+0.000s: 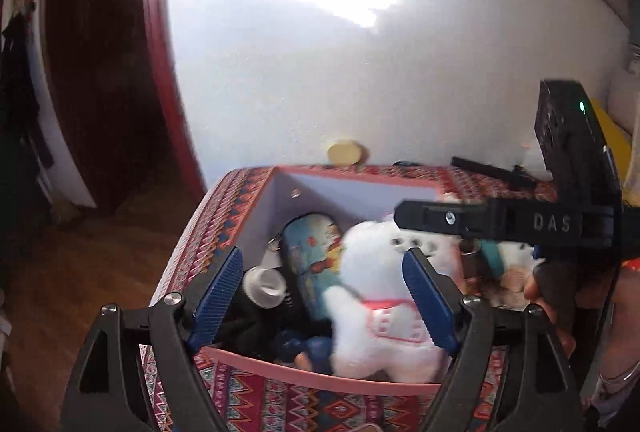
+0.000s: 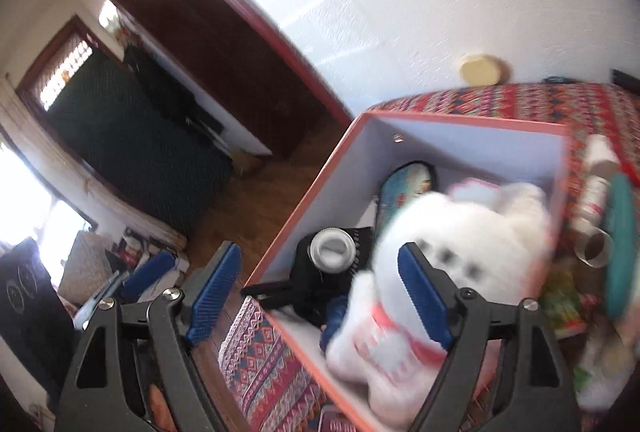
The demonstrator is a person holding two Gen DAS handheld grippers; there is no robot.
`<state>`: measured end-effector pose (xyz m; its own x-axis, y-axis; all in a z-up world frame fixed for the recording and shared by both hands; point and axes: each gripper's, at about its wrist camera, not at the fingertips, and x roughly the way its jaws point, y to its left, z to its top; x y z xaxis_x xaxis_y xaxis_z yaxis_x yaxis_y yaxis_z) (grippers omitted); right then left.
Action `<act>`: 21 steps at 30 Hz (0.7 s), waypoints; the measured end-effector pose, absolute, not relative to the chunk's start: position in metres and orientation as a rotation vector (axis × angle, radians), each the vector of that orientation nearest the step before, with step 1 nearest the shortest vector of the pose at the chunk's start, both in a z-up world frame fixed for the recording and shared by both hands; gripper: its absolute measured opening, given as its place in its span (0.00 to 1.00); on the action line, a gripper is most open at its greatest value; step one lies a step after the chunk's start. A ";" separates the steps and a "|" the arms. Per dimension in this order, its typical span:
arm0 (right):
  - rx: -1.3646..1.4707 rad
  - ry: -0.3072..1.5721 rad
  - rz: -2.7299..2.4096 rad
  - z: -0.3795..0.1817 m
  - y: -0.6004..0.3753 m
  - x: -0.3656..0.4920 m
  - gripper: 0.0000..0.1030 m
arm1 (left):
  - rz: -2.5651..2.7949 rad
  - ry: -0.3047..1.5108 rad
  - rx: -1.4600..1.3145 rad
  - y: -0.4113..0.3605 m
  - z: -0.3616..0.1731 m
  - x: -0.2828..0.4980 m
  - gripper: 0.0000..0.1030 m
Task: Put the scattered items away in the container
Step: 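Carry blue toy and white spool into the pink box and open both tools, then grasp the white plush dog with the left tool while the right tool grasps the flower pot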
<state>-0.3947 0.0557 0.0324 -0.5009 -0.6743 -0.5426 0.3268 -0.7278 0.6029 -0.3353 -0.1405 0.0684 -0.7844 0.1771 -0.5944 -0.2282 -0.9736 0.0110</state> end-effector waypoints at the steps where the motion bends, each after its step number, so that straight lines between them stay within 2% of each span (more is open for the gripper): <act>1: 1.052 -0.601 -2.246 0.036 0.074 -0.380 0.81 | 2.758 0.128 -0.894 -0.128 0.075 -0.327 0.80; 6: 1.029 -0.741 -2.324 0.031 0.169 -0.308 0.83 | 2.613 0.155 -0.877 -0.056 0.080 -0.291 0.80; 12: 1.072 -0.966 -2.434 -0.008 0.305 -0.229 0.83 | 2.430 0.185 -0.970 0.049 0.029 -0.258 0.80; 18: 1.125 -1.345 -2.471 -0.066 0.443 -0.185 0.84 | 2.350 0.441 -1.040 0.166 -0.037 -0.239 0.80; 21: 1.109 -1.559 -2.403 -0.095 0.492 -0.190 0.93 | 2.376 0.590 -1.012 0.211 -0.055 -0.247 0.80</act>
<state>-0.1905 0.4916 -0.0947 -0.7371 -0.4210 -0.5287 -0.3113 -0.4828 0.8185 -0.2473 0.2110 -0.0551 -0.6066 0.2643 -0.7497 -0.5842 -0.7879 0.1948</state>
